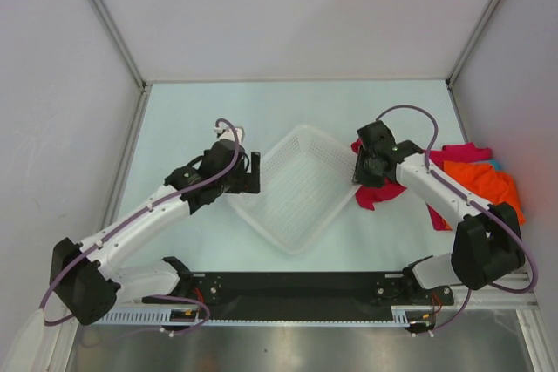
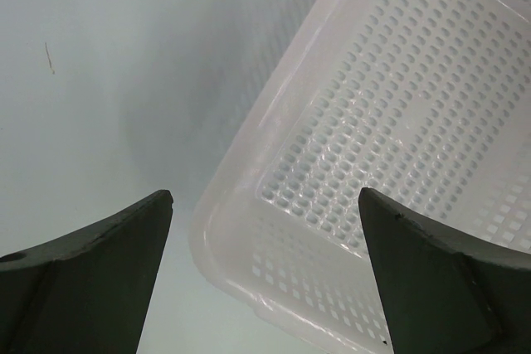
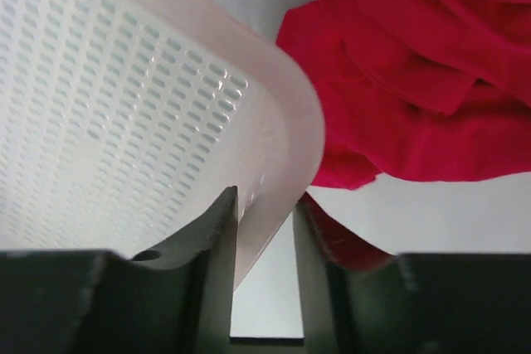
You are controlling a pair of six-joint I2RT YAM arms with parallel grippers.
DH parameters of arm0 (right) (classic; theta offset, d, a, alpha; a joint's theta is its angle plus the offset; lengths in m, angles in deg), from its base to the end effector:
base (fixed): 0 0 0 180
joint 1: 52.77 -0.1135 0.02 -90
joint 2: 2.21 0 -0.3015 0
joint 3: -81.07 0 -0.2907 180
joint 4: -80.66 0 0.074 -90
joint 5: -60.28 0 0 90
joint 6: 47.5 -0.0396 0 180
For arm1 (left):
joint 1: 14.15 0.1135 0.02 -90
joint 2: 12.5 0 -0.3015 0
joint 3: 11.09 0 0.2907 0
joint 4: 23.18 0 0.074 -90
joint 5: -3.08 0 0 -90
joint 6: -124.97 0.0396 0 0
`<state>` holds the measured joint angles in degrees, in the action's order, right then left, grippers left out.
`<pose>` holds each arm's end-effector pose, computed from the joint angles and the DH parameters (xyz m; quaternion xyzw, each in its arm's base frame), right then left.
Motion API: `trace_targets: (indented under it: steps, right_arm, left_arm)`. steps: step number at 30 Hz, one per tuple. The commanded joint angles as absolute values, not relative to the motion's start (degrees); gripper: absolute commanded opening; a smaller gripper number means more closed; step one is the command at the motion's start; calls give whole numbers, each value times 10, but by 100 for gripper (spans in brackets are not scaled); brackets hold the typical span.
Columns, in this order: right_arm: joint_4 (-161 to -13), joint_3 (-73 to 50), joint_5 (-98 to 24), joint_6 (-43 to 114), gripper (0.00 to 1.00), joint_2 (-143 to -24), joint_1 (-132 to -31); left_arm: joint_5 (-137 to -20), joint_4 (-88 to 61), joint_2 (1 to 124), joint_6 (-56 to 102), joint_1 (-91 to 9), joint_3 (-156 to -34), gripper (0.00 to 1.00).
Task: Fold and stack the t-shirts
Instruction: Move the tshirt to the center of the board
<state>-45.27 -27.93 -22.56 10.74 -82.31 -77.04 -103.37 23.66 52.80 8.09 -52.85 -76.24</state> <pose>0.2813 0.1214 0.2634 0.0779 0.9678 0.0551 0.2329 0.2108 -0.1545 0.3048 0.0426 0.9213 -0.0846 0.3771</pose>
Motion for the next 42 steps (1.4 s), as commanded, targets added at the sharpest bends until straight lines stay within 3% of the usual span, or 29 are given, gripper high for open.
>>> trace_targets:
  steps: [1, 2, 7, 11, 15, 28, 35, 42]
  right_arm:
    - [-483, -279, -261, 99, 11, -829, -776]
    - [-487, -280, -263, 93, 0, -830, -778]
    - [-529, -277, -282, 85, 0, -848, -799]
    - [-575, -229, -320, 77, 0, -946, -823]
    - [-568, -75, -297, 77, 0, -1053, -886]
    - [-519, 355, -294, 16, 0, -1419, -935]
    - [-510, 551, -399, -66, 0, -1554, -929]
    - [-639, 520, -498, -197, 0, -1594, -951]
  left_arm:
    - [-1027, 246, 503, 92, -521, -776, 100]
    - [-1027, 248, 496, 94, -521, -778, 100]
    - [-1016, 256, 472, 97, -519, -787, 100]
    - [-997, 256, 459, 90, -519, -786, 99]
    - [-1001, 273, 426, 86, -519, -773, 100]
    - [-969, 320, 314, 64, -518, -736, 98]
    - [-950, 334, 248, 46, -519, -721, 94]
    - [-944, 341, 254, 41, -519, -719, 93]
